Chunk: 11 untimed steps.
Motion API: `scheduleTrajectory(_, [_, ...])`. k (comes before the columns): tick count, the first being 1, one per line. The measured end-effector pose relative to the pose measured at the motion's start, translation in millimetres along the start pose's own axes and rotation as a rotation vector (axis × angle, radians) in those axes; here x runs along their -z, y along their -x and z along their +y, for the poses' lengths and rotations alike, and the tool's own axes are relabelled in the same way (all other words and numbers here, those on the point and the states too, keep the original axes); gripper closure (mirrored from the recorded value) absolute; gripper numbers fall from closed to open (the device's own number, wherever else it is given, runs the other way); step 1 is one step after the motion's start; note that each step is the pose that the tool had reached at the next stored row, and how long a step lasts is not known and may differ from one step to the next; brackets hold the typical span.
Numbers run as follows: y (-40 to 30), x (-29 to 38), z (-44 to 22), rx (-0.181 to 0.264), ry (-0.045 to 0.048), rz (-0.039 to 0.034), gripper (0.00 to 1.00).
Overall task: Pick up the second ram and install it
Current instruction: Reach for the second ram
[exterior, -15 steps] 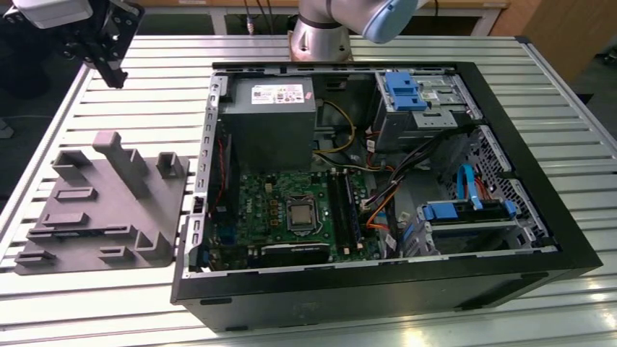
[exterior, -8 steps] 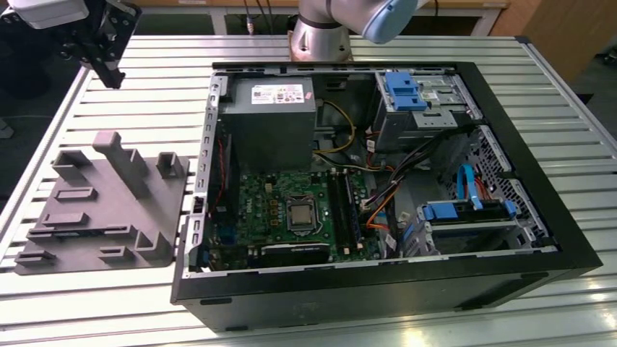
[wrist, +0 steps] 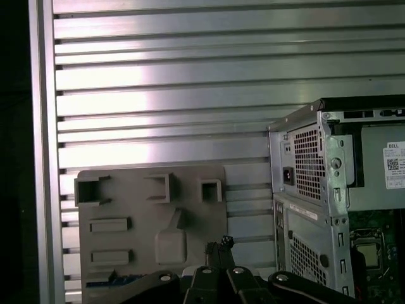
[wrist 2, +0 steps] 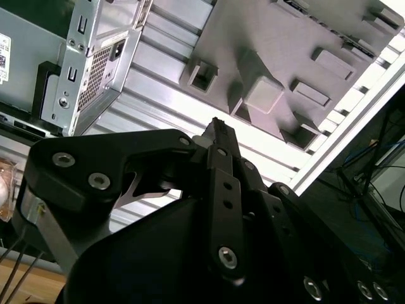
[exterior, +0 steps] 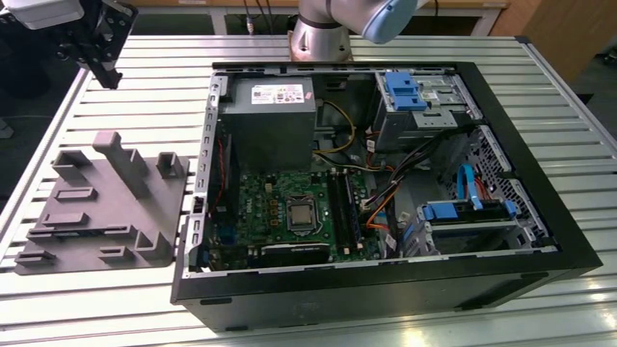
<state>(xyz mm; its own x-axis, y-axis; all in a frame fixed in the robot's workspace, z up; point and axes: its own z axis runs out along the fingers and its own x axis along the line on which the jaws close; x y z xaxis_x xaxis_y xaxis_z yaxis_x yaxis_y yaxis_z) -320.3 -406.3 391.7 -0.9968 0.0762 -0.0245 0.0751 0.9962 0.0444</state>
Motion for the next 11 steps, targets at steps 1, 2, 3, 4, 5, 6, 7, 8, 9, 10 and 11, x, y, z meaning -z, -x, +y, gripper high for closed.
scheduleTrajectory(1, [-0.4, 0.0, -0.1, 0.0, 0.0, 0.0, 0.89])
scheduleTrajectory(2, [-0.8, 0.0, -0.1, 0.0, -0.0001, 0.0, 0.89])
scheduleTrajectory(3, [-1.2, 0.0, -0.2, 0.0, 0.0, 0.0, 0.89])
scheduleTrajectory(4, [-1.6, 0.0, -0.2, 0.0, 0.0, 0.0, 0.89])
scheduleTrajectory(5, [-2.0, 0.0, -0.3, 0.0, -0.0001, 0.0001, 0.89])
scheduleTrajectory(6, [-2.4, 0.0, -0.3, 0.0, 0.0, 0.0, 0.89])
scheduleTrajectory(7, [-2.8, 0.0, -0.4, 0.0, 0.0, 0.0, 0.89])
scheduleTrajectory(8, [-3.2, 0.0, -0.5, 0.0, 0.0, 0.0, 0.89])
scheduleTrajectory(9, [-3.6, 0.0, -0.5, 0.0, -0.0001, 0.0001, 0.89])
scheduleTrajectory(10, [-4.0, 0.0, -0.6, 0.0, -0.0001, 0.0, 0.89])
scheduleTrajectory(11, [-4.3, 0.0, -0.6, 0.0, 0.0, 0.0, 0.89])
